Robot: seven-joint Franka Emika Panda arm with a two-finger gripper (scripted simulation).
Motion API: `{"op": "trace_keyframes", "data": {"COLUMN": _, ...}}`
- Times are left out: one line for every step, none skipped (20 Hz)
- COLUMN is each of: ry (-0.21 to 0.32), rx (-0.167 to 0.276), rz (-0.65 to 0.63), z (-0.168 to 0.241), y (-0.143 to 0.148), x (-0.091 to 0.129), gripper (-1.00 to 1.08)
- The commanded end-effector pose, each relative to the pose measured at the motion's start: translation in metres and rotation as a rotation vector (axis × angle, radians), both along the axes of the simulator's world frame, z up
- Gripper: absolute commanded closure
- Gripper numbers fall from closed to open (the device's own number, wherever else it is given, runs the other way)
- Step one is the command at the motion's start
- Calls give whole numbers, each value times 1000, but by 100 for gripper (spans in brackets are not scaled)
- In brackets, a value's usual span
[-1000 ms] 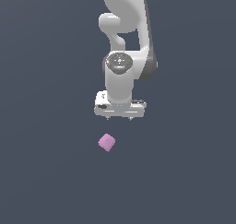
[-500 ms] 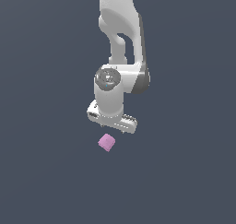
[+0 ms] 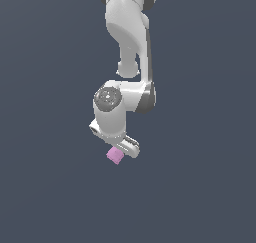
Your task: Pick up the object and move it to a goal position.
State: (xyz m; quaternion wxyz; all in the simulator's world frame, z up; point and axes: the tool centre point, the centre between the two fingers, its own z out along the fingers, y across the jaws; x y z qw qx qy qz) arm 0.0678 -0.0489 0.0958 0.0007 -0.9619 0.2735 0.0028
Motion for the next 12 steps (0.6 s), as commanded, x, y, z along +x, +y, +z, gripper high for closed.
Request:
{"op": "trace_keyframes", "data": {"ry": -3, "rx": -2, "rz": -31, "z": -3, "y": -3, "x": 3, "gripper": -92}}
{"op": "trace_keyframes", "data": {"ry": -4, "rx": -2, "rz": -38, "z": -4, "y": -4, "x": 4, "gripper": -92}}
{"op": "trace_keyframes", "data": {"ry": -4, "rx": -2, "rz": -44, "z": -5, "y": -5, "x": 5, "gripper": -92}}
{"op": "trace_keyframes", "data": {"ry": -5, "rx": -3, "rz": -49, "z": -5, "y": -5, "x": 5, "gripper": -92}}
{"op": "trace_keyframes", "data": {"ry": -5, "rx": -3, "rz": -51, "z": -6, "y": -6, "x": 6, "gripper": -92}}
{"op": "trace_keyframes", "data": {"ry": -5, "rx": -3, "rz": -52, "z": -6, "y": -6, "x": 6, "gripper": -92}}
{"op": "trace_keyframes", "data": {"ry": -4, "rx": -3, "rz": -47, "z": -6, "y": -5, "x": 5, "gripper": -92}}
{"op": "trace_keyframes", "data": {"ry": -4, "rx": -3, "rz": -47, "z": -6, "y": -5, "x": 5, "gripper": -92}}
{"op": "trace_keyframes", "data": {"ry": -4, "rx": -3, "rz": -47, "z": -7, "y": -5, "x": 5, "gripper": -92}}
{"op": "trace_keyframes", "data": {"ry": -4, "rx": -3, "rz": -47, "z": -9, "y": -5, "x": 5, "gripper": -92}}
{"op": "trace_keyframes", "data": {"ry": -4, "rx": -3, "rz": -48, "z": -12, "y": -6, "x": 5, "gripper": -92}}
{"op": "trace_keyframes", "data": {"ry": -4, "rx": -3, "rz": -48, "z": -16, "y": -5, "x": 5, "gripper": -92}}
